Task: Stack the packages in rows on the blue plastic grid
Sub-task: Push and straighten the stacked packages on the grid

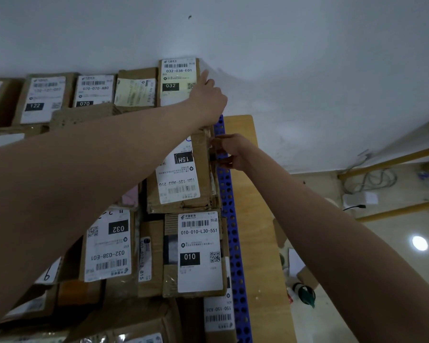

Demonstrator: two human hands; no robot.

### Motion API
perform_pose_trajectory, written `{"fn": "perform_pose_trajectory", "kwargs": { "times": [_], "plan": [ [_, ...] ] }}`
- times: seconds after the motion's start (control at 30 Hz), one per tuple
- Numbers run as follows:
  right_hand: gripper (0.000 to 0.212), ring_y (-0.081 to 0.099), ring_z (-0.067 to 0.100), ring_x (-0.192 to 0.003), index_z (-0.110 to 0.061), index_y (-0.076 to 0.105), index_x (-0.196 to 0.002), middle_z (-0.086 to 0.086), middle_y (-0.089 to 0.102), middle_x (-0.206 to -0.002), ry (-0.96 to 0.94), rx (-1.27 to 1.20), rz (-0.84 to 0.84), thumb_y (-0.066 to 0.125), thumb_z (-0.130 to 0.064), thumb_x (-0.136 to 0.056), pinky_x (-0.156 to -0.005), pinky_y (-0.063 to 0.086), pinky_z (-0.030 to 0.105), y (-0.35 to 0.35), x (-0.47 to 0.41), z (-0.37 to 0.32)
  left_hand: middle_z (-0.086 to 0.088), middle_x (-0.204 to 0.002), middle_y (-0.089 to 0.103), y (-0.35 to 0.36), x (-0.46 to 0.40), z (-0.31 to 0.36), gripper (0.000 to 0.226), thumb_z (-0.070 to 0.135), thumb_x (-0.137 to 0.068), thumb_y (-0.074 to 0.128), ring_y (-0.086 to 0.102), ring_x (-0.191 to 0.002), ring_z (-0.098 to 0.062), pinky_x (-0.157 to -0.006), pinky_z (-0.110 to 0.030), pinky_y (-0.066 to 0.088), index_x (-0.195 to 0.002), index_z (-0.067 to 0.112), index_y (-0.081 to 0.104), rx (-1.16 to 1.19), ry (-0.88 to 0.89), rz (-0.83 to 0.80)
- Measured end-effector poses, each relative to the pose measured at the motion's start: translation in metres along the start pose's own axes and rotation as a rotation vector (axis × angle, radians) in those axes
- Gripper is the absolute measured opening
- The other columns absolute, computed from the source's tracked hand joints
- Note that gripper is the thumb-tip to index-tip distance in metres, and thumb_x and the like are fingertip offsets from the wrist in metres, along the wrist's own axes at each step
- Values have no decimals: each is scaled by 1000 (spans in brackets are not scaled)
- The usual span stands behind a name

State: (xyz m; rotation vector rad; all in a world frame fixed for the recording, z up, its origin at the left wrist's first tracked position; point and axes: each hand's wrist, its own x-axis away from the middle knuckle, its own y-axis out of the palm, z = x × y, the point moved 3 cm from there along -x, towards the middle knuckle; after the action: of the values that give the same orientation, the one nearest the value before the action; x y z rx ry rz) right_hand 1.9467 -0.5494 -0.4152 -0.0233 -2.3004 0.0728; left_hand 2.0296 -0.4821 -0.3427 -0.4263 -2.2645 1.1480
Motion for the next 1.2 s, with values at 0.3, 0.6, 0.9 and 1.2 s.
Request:
{"fn": "perform_pose_trajectory", "kwargs": {
  "times": [0.3, 0.6, 0.9, 1.2],
  "plan": [
    [31, 62, 35, -111, -7, 66, -118, 17, 64, -120, -37, -54, 56, 70, -19, -90, -93, 55, 49, 1, -2, 4, -16, -113, 62, -3, 1, 3, 23, 17, -90, 55, 47, -121, -35, -118, -56, 2, -111, 8, 59, 1, -2, 20],
    [34, 64, 30, -106, -7, 64, -120, 20, 65, -120, -28, -106, 77, 71, -20, -90, -92, 55, 42, 2, 3, 11, -12, -99, 61, -2, 2, 11, 16, 7, -86, 54, 51, -115, -32, -119, -55, -2, -100, 13, 60, 78, 29, 46],
    [39, 60, 23, -86, -10, 60, -118, 8, 64, -111, -35, 33, 96, 68, -37, -91, -63, 54, 33, -4, 9, 14, -17, -111, 61, -4, 5, 9, 28, 20, -84, 69, 48, -121, -34, -119, -55, -3, -108, 10, 61, 66, 14, -9],
    [40, 59, 25, -90, -12, 54, -116, 9, 63, -111, -112, 113, 126, 43, -47, -100, -81, 51, 40, 6, 25, 9, -15, -113, 59, -12, 19, -7, 12, 10, -91, 52, 50, -117, -34, -119, -51, 6, -100, 8, 59, 135, -17, 115]
  ]
}}
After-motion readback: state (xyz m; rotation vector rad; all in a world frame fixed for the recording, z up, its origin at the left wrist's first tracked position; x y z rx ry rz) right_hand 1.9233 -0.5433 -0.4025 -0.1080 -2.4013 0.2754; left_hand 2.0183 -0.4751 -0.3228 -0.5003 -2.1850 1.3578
